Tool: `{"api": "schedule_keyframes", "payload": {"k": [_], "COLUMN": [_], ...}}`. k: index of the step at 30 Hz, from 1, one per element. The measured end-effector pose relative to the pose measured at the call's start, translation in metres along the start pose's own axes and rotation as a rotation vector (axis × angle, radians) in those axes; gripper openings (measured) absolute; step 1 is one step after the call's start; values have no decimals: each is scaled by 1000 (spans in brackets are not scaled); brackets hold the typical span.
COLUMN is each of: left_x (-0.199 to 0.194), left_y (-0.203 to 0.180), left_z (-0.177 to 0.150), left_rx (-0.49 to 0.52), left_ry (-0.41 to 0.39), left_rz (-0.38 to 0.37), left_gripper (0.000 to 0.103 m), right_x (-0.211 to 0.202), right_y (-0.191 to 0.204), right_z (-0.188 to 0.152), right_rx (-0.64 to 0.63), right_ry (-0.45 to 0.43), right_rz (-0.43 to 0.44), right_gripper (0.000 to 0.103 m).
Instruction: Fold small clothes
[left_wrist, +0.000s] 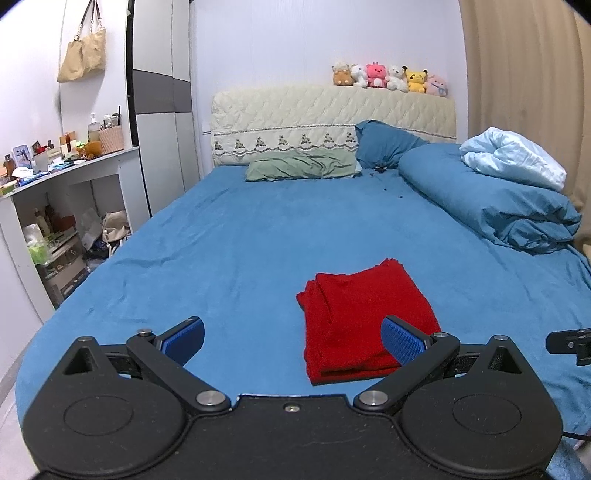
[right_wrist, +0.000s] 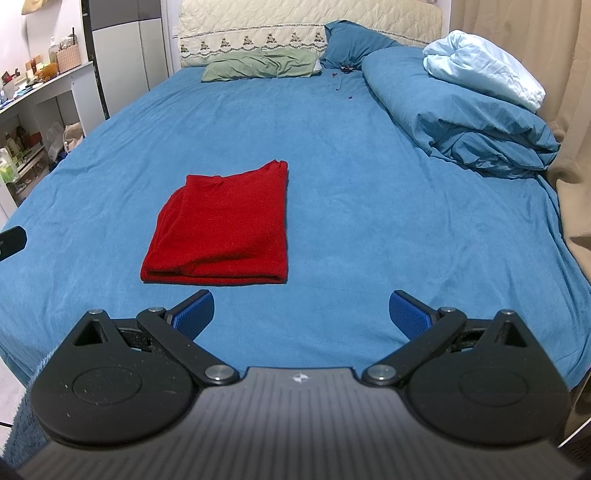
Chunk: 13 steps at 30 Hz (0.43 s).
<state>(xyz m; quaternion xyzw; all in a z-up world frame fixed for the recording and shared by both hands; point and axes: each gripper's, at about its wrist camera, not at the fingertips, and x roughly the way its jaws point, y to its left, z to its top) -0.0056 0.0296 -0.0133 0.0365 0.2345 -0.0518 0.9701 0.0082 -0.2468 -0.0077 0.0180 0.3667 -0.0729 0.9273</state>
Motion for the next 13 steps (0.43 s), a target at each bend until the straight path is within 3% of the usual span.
{"api": "schedule_keyframes", "payload": {"k": [8,13], "left_x": [-1,0], "left_y": [3,8], "left_z": [1,1], "left_rx": [-32,-61], "left_ry": [-22,-20], "left_rz": [38,10], "left_gripper": [103,103], "right_x": [1,2], "right_y": [1,0], "right_z": [1,2], "right_rx": [1,2], "right_ry": [0,0], "right_rz": [0,-1], "right_gripper": [103,103]}}
